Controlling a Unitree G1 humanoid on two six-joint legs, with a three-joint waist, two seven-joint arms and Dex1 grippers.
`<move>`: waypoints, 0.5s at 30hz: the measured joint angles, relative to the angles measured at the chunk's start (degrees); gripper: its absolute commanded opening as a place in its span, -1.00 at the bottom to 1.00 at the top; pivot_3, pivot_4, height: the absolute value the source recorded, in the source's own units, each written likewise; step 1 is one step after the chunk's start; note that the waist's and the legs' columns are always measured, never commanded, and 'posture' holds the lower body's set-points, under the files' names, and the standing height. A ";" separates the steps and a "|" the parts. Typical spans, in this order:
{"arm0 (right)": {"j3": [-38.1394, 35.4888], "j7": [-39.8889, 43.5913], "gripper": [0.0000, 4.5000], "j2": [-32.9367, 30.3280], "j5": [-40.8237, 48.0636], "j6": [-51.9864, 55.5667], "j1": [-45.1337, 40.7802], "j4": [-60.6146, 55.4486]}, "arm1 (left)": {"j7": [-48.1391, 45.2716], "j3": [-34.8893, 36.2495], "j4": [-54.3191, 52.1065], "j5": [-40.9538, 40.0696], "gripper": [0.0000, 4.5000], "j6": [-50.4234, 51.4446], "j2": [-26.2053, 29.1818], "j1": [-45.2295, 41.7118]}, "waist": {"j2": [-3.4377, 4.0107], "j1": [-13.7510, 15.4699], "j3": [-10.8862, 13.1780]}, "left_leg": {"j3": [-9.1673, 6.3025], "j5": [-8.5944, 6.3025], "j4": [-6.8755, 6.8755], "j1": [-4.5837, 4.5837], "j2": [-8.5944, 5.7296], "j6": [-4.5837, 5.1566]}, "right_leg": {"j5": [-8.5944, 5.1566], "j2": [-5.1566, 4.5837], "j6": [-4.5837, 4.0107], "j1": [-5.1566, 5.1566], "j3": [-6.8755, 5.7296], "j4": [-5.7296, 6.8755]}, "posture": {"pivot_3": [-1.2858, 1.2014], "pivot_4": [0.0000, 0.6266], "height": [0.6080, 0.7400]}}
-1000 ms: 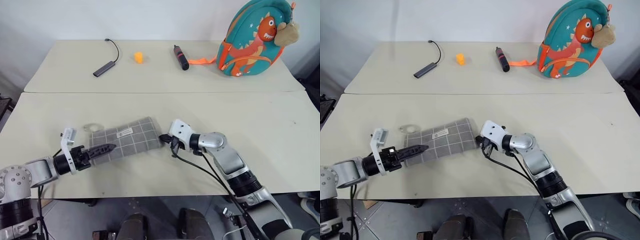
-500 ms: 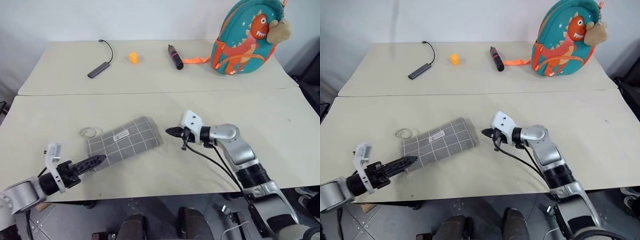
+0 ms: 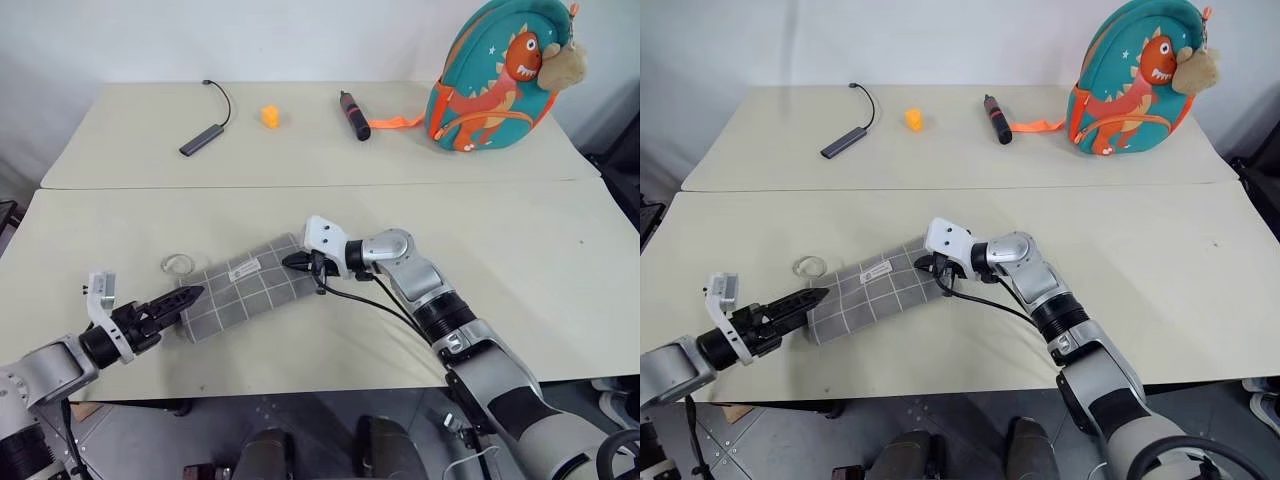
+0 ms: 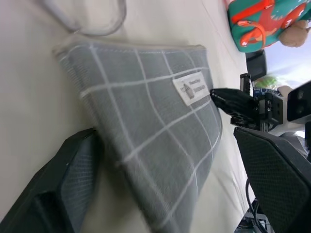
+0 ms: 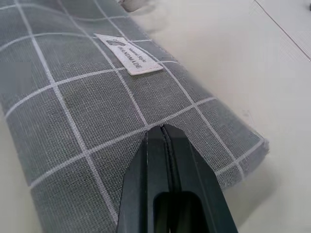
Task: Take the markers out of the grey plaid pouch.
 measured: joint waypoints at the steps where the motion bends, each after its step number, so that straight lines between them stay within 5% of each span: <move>1: -0.01 0.13 -0.99 0.00 -0.02 -0.37 0.00 0.18 | 0.25 -0.13 0.86 -0.08 1.00 0.06 0.01 -0.73 | 0.00 0.00 0.00 | 0.00 0.00 0.00 0.00 0.00 -0.01 | 0.00 0.00 0.00 0.00 -0.01 0.00 | 0.03 -0.52 1.00; 11: 0.08 1.39 -0.99 -0.18 -1.05 -3.37 -0.08 1.26 | -0.04 -2.89 13.14 0.53 1.00 1.82 2.99 -8.43 | -0.03 -0.02 -0.02 | 0.08 0.01 -0.05 0.25 0.00 -0.03 | -0.01 0.02 -0.01 0.11 0.13 0.10 | 0.03 -0.52 1.00; 15: 0.14 2.03 -1.00 -0.77 -1.13 -4.26 0.14 1.11 | -2.37 -6.11 15.17 2.56 0.64 2.69 4.74 -10.25 | -0.03 0.21 -0.03 | 0.10 0.00 -0.06 0.28 -0.03 -0.04 | -0.01 0.01 -0.01 0.13 0.17 0.09 | 0.03 -0.52 1.00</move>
